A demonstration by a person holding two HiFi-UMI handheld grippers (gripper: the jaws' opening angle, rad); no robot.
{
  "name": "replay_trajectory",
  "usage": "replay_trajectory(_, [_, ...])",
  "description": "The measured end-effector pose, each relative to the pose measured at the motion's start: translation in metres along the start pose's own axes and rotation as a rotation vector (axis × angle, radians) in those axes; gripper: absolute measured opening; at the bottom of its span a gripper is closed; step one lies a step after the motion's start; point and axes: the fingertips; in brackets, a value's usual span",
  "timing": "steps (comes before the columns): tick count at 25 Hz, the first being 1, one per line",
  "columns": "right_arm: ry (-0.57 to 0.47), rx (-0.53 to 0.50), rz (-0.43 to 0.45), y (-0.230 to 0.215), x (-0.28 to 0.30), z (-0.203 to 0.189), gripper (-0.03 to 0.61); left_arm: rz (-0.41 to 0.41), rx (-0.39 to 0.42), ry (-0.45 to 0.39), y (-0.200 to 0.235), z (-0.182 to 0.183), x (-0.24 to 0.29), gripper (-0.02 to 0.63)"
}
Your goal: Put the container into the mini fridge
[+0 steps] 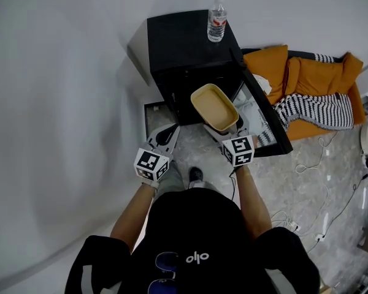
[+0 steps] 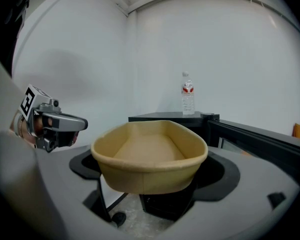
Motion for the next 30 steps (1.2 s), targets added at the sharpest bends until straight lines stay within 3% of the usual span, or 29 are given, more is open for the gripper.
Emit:
replay_trajectory(21, [0.041,0.032,-0.082,-0.034,0.114,-0.034,0.551,-0.031,0.004,0.012,0.07,-0.022,0.049,0.006])
replay_trajectory(30, [0.023,0.02,-0.099,-0.045,0.168,-0.05,0.551,-0.033,-0.006,-0.004,0.097,-0.053,0.076,0.006])
Point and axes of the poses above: the fingertips, and each gripper's own axes: x forward along the fingers, y to its left, z out of its top, and after that the axes turned 3 degrees about -z, right-handed
